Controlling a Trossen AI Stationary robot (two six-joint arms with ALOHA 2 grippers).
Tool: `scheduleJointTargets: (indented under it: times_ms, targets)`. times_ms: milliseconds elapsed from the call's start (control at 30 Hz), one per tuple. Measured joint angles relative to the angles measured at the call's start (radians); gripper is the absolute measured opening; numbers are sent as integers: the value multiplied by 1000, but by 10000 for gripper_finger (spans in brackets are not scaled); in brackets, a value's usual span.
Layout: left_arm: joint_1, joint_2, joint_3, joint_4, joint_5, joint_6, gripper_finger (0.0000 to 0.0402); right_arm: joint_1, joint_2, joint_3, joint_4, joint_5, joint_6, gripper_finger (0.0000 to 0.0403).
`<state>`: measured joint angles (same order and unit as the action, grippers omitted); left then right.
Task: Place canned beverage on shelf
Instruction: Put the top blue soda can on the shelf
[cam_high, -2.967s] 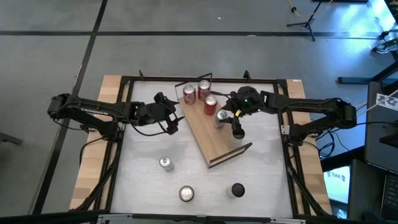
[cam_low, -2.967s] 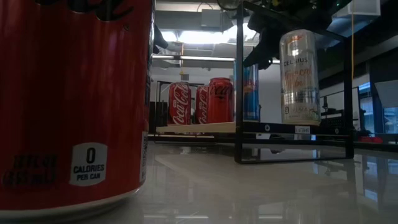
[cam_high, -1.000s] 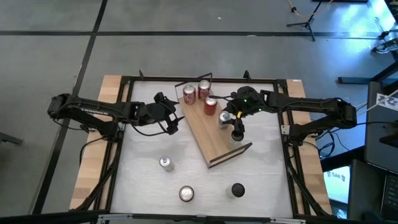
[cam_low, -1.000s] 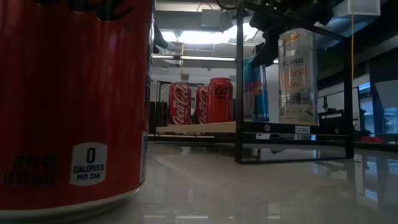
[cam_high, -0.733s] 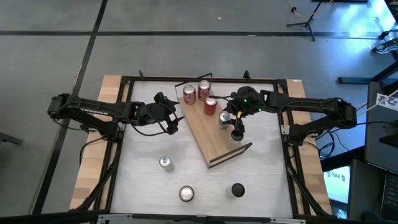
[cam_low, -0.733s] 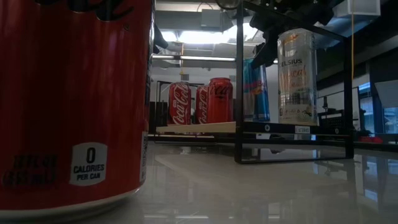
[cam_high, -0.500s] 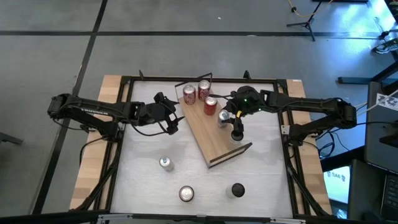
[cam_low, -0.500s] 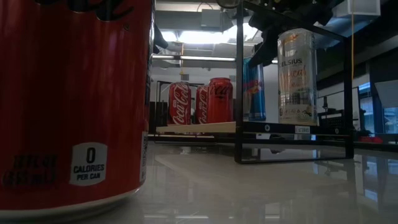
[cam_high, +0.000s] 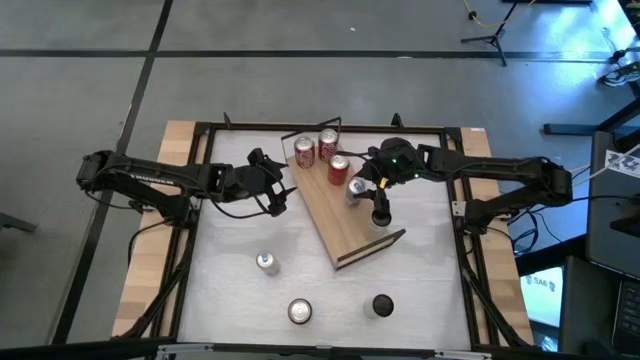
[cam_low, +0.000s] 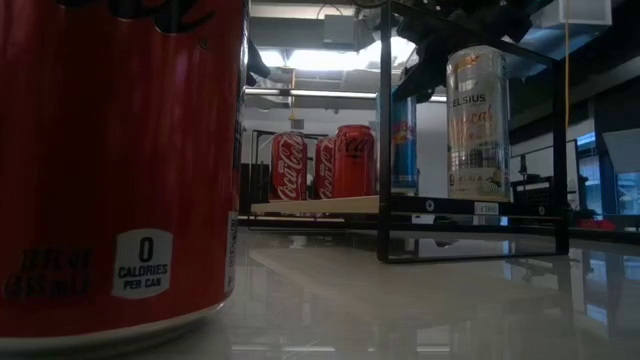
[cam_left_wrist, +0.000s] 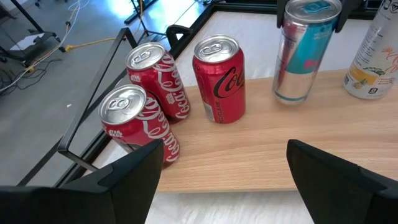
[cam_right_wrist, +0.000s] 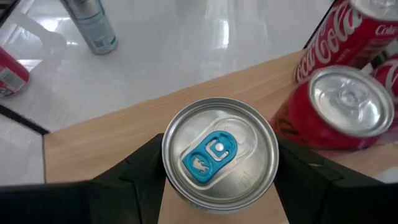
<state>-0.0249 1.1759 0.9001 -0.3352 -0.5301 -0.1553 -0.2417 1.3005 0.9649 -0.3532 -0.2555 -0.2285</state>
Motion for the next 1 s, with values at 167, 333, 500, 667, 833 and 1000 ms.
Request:
scheduleJointTargets:
  times_ms: [167, 333, 500, 667, 833, 1000]
  targets:
    - [0, 0, 0, 0, 0, 0, 329, -1, 34, 0, 14, -30, 6, 237]
    - [0, 0, 0, 0, 0, 0, 329, -1, 44, 0, 20, -49, 5, 237]
    - [0, 0, 0, 0, 0, 0, 329, -1, 45, 0, 18, -50, 3, 237]
    - [0, 0, 0, 0, 0, 0, 329, -1, 45, 0, 16, -50, 3, 237]
    - [0, 0, 0, 0, 0, 0, 329, -1, 45, 0, 12, -36, 19, 237]
    - [0, 0, 0, 0, 0, 0, 329, -1, 45, 1, 10, -19, 22, 237]
